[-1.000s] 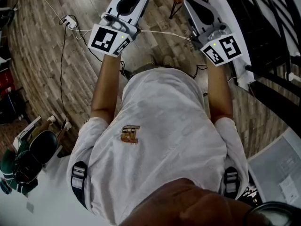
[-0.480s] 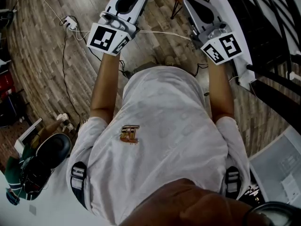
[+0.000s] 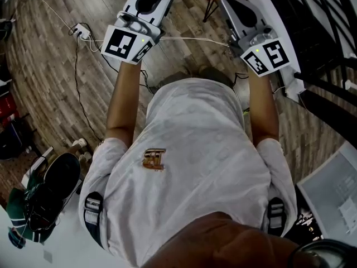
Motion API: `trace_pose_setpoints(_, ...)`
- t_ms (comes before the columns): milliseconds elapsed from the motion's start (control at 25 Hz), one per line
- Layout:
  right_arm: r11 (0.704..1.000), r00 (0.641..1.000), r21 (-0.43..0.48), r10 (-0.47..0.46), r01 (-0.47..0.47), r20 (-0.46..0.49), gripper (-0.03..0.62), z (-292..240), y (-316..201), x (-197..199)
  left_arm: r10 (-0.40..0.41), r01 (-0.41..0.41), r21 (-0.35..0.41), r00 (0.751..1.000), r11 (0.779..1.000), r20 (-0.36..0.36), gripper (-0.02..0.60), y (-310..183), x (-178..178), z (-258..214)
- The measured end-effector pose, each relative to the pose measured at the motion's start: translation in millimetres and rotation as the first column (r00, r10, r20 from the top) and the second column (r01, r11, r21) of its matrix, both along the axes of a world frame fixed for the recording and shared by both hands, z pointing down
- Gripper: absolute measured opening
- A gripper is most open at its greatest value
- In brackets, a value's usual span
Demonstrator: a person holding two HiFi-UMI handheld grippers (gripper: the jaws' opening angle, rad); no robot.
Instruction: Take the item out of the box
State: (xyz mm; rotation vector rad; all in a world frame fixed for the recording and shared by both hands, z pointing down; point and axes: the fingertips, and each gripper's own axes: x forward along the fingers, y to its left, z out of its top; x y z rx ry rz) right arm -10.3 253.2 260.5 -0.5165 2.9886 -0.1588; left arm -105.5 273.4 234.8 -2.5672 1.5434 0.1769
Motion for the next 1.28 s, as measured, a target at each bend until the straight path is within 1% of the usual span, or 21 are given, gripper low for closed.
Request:
trace_pose_setpoints(200, 1.000, 1.000, 0.006, 0.023, -0.023, -0.010, 0.031, 5, 9, -16, 0.014, -0.014, 0.013, 1.000, 1.000, 0.000, 0.020, 10, -19, 4)
trace_pose_setpoints(360, 1.000, 1.000, 0.013, 0.024, -0.024, -0.018, 0.031, 7, 14, -29, 0.009, -0.009, 0.022, 1.000, 1.000, -0.005, 0.020, 16, -35, 6)
trace_pose_setpoints(720, 0.999, 0.999, 0.009, 0.037, -0.037, -0.012, 0.031, 9, -7, -28, -0.003, 0.003, 0.026, 1.000, 1.000, -0.004, 0.020, -2, -42, 6)
trace_pose_setpoints(1080, 0.999, 0.999, 0.001, 0.041, -0.041, 0.007, 0.031, 13, -63, -37, -0.011, 0.011, 0.008, 1.000, 1.000, 0.011, 0.020, -52, -54, 14)
trace_pose_setpoints(1280, 0.999, 0.999, 0.002, 0.046, -0.046, 0.001, 0.031, 18, -104, -38, -0.009, 0.009, 0.005, 1.000, 1.000, 0.013, 0.020, -94, -56, 18)
